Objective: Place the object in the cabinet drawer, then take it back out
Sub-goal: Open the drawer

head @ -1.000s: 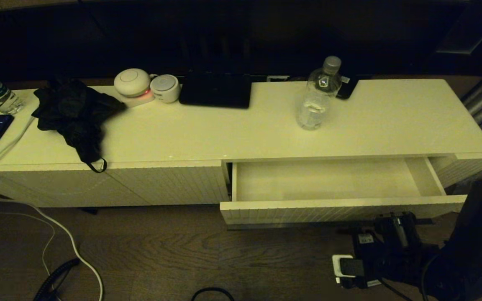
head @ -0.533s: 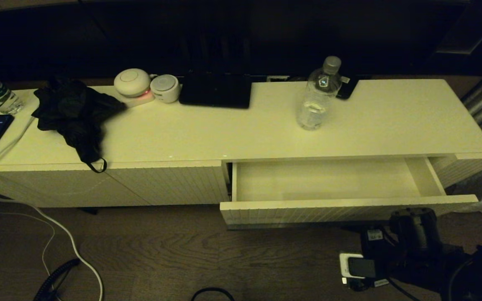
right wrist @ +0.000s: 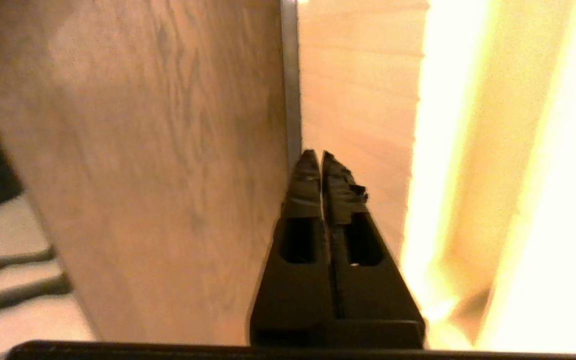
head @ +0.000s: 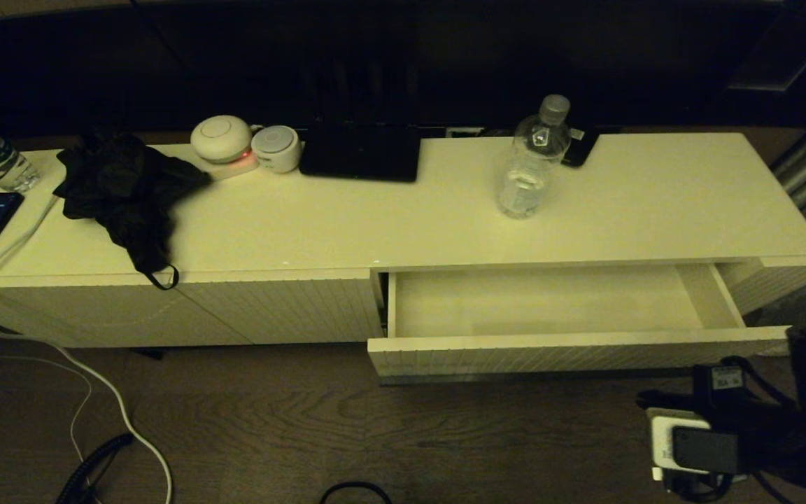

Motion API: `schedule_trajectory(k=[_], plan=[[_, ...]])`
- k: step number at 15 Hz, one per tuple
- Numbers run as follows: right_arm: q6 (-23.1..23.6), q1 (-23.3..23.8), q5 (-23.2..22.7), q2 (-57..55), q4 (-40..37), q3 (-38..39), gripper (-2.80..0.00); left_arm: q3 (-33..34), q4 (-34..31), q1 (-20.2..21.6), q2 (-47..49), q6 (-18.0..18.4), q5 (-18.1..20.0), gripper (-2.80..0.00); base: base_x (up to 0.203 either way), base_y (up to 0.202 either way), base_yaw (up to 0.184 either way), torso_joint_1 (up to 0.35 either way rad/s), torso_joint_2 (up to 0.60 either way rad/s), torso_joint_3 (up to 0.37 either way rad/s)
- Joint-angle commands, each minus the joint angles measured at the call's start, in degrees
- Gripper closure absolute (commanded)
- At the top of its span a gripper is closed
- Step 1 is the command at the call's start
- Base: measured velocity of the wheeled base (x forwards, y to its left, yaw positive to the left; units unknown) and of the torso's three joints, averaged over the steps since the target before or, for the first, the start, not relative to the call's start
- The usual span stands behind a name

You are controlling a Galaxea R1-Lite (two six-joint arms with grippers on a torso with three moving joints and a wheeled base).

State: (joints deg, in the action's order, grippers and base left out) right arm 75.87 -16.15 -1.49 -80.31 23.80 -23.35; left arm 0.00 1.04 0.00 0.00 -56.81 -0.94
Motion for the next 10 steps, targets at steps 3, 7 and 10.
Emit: schedule_trajectory(k=[3,7,10], plan=[[-2.6,-0.5,1.3,4.9,-17.0,-13.4,0.0,0.0,0.0,0.0,-0.1,-0.3,0.0,0.0,0.0,0.0,0.0,0.0,0.0,0.0],[-5.3,-1.1,2.9,-6.9,-17.7,-23.4,0.0,0.0,0.0,0.0,-0.1,-0.3,0.0,0.0,0.0,0.0,0.0,0.0,0.0,0.0],[-5.6,-1.2,3.9,-15.6,-13.6,-26.9,0.0,0.0,0.0,0.0,-0.1,-0.3,0.0,0.0,0.0,0.0,0.0,0.0,0.0,0.0]])
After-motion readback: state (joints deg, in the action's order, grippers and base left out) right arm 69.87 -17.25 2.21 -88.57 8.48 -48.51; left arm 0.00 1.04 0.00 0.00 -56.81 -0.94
